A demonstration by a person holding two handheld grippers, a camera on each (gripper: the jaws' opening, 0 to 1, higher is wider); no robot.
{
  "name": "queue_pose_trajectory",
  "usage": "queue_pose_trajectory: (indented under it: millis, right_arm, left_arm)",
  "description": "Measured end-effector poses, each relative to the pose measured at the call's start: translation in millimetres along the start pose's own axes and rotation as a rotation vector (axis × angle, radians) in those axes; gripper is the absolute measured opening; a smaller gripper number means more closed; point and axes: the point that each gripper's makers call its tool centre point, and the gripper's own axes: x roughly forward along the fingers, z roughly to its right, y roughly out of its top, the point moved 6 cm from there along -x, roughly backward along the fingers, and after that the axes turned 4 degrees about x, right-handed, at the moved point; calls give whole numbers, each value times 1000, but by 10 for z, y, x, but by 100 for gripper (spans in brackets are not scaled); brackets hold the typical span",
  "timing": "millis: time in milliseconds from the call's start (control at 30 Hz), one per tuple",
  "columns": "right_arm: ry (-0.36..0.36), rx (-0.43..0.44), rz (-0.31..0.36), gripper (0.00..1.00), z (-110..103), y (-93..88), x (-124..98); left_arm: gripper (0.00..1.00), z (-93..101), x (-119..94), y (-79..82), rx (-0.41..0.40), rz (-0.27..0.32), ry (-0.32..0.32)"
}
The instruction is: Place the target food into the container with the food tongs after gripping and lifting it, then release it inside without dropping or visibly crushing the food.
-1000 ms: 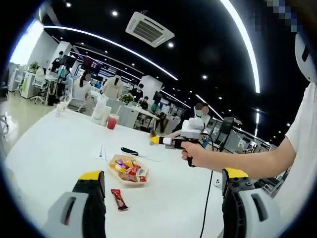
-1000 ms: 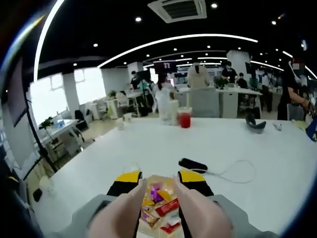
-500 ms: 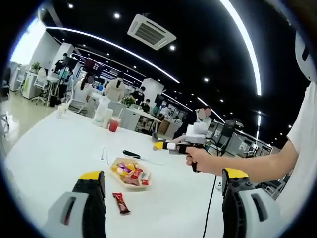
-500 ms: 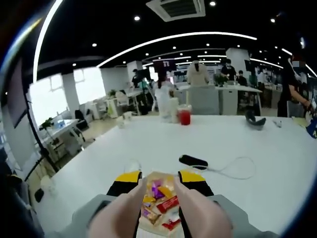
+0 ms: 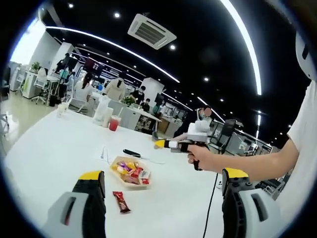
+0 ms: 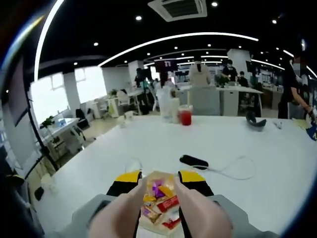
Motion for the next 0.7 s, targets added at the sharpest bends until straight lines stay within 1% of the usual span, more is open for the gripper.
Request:
queue_pose_trajectory:
  millis: [67, 100, 167, 200, 300, 433, 533, 633, 700]
  right_arm:
    - [1, 3, 2, 28, -5, -14, -31]
    - [-2, 6, 4, 28, -21, -36, -82]
    - [-2, 11, 3, 28, -6, -49, -102]
    - [-1, 8, 3, 28, -38, -71, -138]
    - [-3, 16, 5, 28, -45, -100, -176]
    - [-12, 30, 2, 28, -41, -146, -215]
    - [-10, 30, -2, 28, -66, -134, -214]
    - [-5, 33, 3, 28, -121, -139, -234]
    - [-2, 41, 4, 28, -118, -141, -214]
  left_arm:
    - [99, 2, 14, -18, -5, -1, -6]
    - [99, 8, 41, -30, -7, -6, -12]
    - [99, 34, 83, -30, -1, -8, -24]
    - [99, 50, 110, -27, -2, -9, -33]
    - [99, 88, 160, -38, 9, -18, -53]
    - [99, 111, 176, -42, 14, -24, -67]
    - [99, 112, 163, -35, 16, -21, -68]
    - [99, 77, 145, -48, 16, -21, -60]
    - [99, 56, 137, -49, 13, -17, -54]
